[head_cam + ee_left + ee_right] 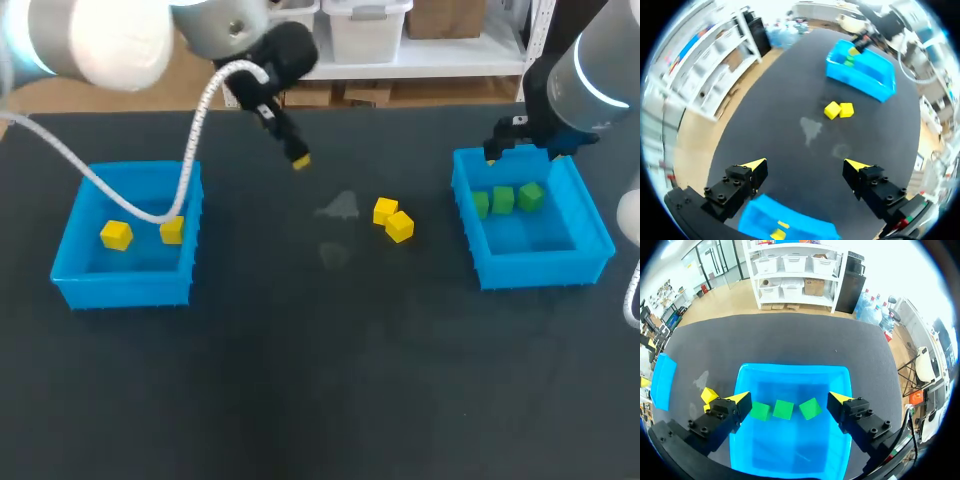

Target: Put the green cubes in the right bin and the yellow cubes in the left bin.

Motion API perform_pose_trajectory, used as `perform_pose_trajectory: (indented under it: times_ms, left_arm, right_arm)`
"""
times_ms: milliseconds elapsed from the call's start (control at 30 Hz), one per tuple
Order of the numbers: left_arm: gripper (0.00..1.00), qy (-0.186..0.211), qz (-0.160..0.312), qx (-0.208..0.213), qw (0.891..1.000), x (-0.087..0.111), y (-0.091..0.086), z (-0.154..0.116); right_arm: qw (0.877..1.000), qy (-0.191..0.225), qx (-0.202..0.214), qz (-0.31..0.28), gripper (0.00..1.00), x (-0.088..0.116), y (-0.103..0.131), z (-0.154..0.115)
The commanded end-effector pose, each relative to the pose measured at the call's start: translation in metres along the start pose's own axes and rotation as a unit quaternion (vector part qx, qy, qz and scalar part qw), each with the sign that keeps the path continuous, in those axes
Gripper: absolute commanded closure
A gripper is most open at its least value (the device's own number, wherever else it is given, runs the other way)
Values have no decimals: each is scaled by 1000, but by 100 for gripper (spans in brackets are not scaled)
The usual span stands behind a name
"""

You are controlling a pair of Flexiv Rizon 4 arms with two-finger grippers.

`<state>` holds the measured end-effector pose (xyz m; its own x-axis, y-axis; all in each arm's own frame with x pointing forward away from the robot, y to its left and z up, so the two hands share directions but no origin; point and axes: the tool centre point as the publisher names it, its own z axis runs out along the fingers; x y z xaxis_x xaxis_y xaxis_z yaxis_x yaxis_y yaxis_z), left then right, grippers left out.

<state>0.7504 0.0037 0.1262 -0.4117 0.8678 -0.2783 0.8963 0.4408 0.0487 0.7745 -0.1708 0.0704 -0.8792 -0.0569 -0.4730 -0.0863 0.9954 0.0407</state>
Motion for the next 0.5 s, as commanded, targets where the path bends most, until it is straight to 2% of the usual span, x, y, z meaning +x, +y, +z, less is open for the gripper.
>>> perform_pose_trajectory:
  times_ms: [33,233,400,500]
  left_arm:
    - [0,38,137,27,989,-37,2,21]
    - [0,46,167,33,984,-59,-9,38]
    - [0,46,200,42,978,-65,-24,50]
    - [0,47,233,48,970,-64,-33,56]
  right_arm:
    - [1000,-2,1,0,0,1,0,0]
    - [1000,-2,1,0,0,1,0,0]
    - [1000,-2,1,0,0,1,0,0]
    - [1000,-2,1,0,0,1,0,0]
